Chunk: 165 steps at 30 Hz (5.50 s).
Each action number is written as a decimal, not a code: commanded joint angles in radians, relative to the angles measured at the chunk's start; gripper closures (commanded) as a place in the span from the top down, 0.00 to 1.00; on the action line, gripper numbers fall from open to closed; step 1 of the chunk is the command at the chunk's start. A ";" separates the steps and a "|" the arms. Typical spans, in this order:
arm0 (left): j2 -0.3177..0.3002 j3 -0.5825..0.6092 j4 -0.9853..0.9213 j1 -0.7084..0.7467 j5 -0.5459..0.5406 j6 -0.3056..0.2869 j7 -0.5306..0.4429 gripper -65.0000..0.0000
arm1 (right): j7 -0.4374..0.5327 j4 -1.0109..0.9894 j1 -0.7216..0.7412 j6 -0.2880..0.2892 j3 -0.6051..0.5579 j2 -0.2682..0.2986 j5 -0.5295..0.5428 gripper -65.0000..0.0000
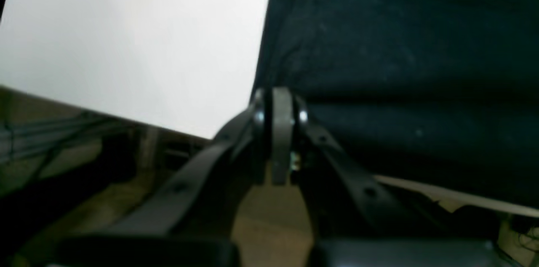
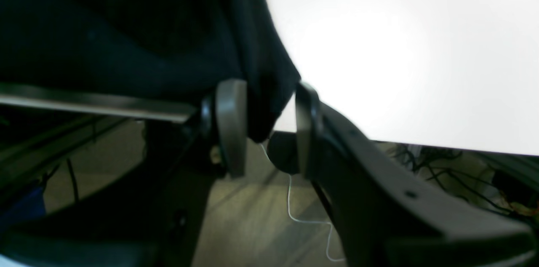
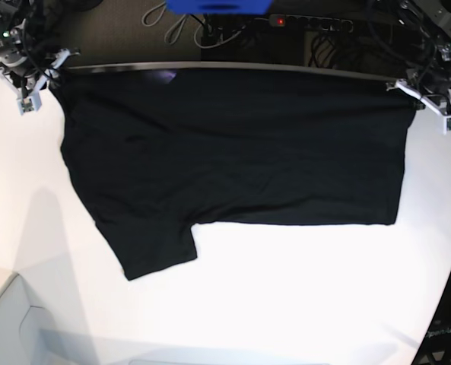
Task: Layout the t-shirt on the table in an organized manner, then fold the t-shirt properly
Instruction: 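Hold the fold corners with both grippers and tug them taut, then release the fold corners and move both grippers toward the shirt's hem corners, then grasp the hem-side corners of the folded shirt with both grippers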
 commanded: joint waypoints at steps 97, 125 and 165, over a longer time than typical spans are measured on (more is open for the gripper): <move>-0.213 0.233 -0.963 -0.737 0.385 0.136 -0.502 0.69 | 0.411 -0.838 0.837 -0.022 -0.271 0.100 -0.156 0.66; -0.222 0.230 -1.089 -0.732 0.394 0.137 -0.580 0.69 | 0.486 -0.958 0.834 -0.081 -0.273 0.122 -0.156 0.65; -0.253 0.227 -1.200 -0.731 0.382 0.133 -0.551 0.00 | 0.477 -0.887 0.780 -0.080 -0.271 0.123 -0.153 0.00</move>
